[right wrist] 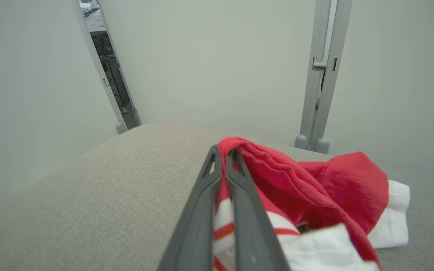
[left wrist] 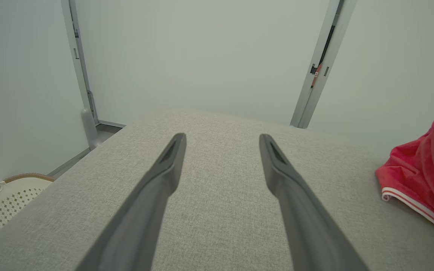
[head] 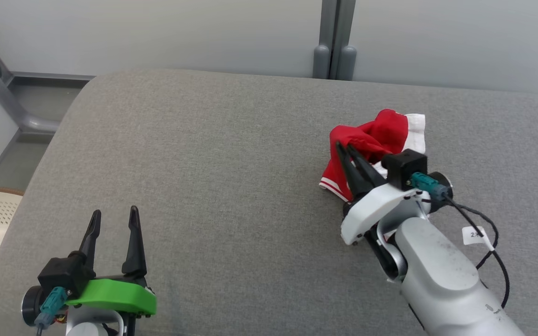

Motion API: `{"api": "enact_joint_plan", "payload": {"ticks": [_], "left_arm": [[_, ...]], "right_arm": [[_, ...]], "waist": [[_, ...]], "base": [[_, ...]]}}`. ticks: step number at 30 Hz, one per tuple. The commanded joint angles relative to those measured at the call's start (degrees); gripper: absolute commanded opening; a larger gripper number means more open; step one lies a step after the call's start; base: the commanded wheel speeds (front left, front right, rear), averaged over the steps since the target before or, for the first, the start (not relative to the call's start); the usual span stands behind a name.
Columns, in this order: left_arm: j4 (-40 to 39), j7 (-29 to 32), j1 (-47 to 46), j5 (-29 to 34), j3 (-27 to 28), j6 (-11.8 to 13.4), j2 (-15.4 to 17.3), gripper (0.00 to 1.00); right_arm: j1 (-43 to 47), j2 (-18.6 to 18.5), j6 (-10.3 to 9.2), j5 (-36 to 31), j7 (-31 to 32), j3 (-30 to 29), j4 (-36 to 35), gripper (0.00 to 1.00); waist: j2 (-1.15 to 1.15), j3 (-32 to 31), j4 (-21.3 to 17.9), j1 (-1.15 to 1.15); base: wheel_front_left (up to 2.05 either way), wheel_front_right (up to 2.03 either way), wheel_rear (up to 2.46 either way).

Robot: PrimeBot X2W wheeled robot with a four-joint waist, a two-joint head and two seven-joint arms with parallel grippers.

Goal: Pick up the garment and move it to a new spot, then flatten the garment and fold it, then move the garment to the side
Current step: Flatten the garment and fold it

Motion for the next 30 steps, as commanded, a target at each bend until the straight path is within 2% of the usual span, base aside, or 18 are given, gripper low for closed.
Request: {"api": "enact_joint_plan", "payload": {"ticks": [1,5,6,7,8,12,16,23,30], "left_arm": [[0.2,-0.1,-0.2,0.0,-0.1,0.4,0.0,1.0],[0.5,-0.2,-0.3,0.0,-0.2,0.5,0.0,1.0],[0.6,-0.1,-0.3,0.0,-0.1,0.5,0.0,1.0],[0.6,-0.1,-0.3,-0.1,-0.1,0.4,0.0,1.0],[0.6,-0.2,-0.3,-0.1,-0.1,0.5,0.0,1.0],[0.7,-0.1,0.0,-0.1,0.2,0.9,0.0,1.0],[0.6,-0.1,0.4,-0.1,0.4,0.9,0.0,1.0],[0.2,-0.1,1.3,0.1,0.4,1.2,0.0,1.0],[-0.1,-0.1,1.0,0.1,-0.2,1.1,0.0,1.0]], "right_arm": [[-0.4,0.1,-0.05,1.0,-0.3,1.9,0.5,0.0],[0.9,0.3,-0.05,6.2,-0.6,9.0,0.2,0.0],[1.0,0.3,-0.05,7.2,-0.7,10.2,0.3,0.2],[1.2,0.3,-0.05,8.2,-0.8,11.6,0.6,0.92],[1.2,0.3,-0.05,8.8,-0.9,12.4,0.8,1.0],[0.1,0.2,-0.05,9.1,-1.1,12.4,1.4,1.0],[1.3,0.3,-0.05,5.8,-1.0,7.2,-0.7,1.0],[7.1,-3.8,-0.05,1.1,-1.0,-3.1,-4.2,1.0],[11.4,-5.1,-0.04,0.7,-1.0,-8.2,-3.6,1.0]], "waist": [[0.0,0.4,1.5,0.0],[0.0,0.7,2.5,0.0],[0.0,0.7,2.6,0.0],[0.0,0.8,2.7,0.0],[0.0,0.8,2.7,0.0],[0.0,0.8,1.7,0.0],[0.0,0.3,0.2,0.0],[0.0,-0.3,-1.6,0.0],[0.0,0.4,-1.7,0.0]], "base": [[0.0,0.0,0.0],[0.0,0.0,0.0],[0.0,0.0,0.0],[0.0,0.0,0.0],[0.0,0.0,0.0],[0.0,0.0,0.0],[0.0,0.0,0.0],[0.0,0.0,0.0],[0.0,0.0,0.0]]}}
